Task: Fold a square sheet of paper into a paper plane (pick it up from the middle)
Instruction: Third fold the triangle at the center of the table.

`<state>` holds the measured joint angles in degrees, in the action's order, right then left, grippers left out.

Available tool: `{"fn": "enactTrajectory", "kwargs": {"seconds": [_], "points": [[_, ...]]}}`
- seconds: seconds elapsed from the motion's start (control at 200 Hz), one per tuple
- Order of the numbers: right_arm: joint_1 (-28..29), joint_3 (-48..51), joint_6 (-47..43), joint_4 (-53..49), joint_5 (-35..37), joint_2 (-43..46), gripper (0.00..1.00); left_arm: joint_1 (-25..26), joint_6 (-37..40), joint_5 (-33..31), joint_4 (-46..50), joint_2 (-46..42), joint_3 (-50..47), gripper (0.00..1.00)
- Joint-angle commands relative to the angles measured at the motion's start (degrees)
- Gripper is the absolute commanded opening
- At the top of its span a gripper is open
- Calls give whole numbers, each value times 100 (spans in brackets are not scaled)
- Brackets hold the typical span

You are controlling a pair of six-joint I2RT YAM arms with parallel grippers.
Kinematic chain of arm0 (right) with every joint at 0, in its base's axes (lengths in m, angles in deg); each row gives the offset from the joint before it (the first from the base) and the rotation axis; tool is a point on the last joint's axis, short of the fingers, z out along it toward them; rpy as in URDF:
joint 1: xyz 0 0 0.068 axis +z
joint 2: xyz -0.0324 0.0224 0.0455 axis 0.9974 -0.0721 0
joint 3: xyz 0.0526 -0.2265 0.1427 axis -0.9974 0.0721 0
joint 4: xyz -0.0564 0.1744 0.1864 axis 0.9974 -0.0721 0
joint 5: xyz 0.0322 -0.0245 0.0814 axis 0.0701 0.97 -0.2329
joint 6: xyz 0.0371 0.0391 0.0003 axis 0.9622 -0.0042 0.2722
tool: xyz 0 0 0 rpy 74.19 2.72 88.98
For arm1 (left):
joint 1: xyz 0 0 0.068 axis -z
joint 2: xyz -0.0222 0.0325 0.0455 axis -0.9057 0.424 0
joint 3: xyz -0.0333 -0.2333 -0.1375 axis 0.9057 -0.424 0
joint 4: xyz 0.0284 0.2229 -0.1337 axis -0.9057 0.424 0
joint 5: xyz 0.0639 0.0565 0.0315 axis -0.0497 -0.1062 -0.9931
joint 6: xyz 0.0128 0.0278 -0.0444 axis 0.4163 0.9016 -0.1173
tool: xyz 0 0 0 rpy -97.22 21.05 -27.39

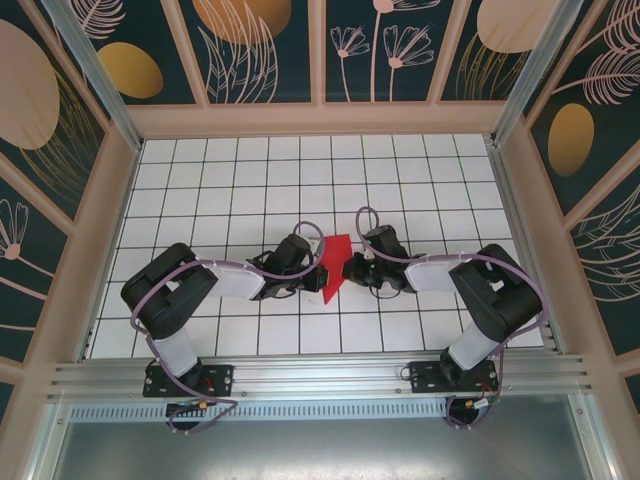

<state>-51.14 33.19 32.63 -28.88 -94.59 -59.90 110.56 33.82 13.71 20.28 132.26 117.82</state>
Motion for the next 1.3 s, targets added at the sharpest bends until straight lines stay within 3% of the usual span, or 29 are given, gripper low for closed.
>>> {"fn": "enactTrajectory", "kwargs": {"seconds": [0.0,0.28,0.656,0.981,1.296], "points": [[16,94,-4,-92,211,-80,10,-52,59,-251,390,176,-144,0],[485,281,245,31,71,874,10,-48,-11,-291,384,151,-179,0],[860,495,661,437,352,246,9,-52,-10,-278,406,129,-173,0],[1161,516,727,452,221,809,10,-49,-24,-242,365,151,-158,0],[1467,757,1126,1082,250,109,10,-48,-16,-216,387,160,-118,0]]}}
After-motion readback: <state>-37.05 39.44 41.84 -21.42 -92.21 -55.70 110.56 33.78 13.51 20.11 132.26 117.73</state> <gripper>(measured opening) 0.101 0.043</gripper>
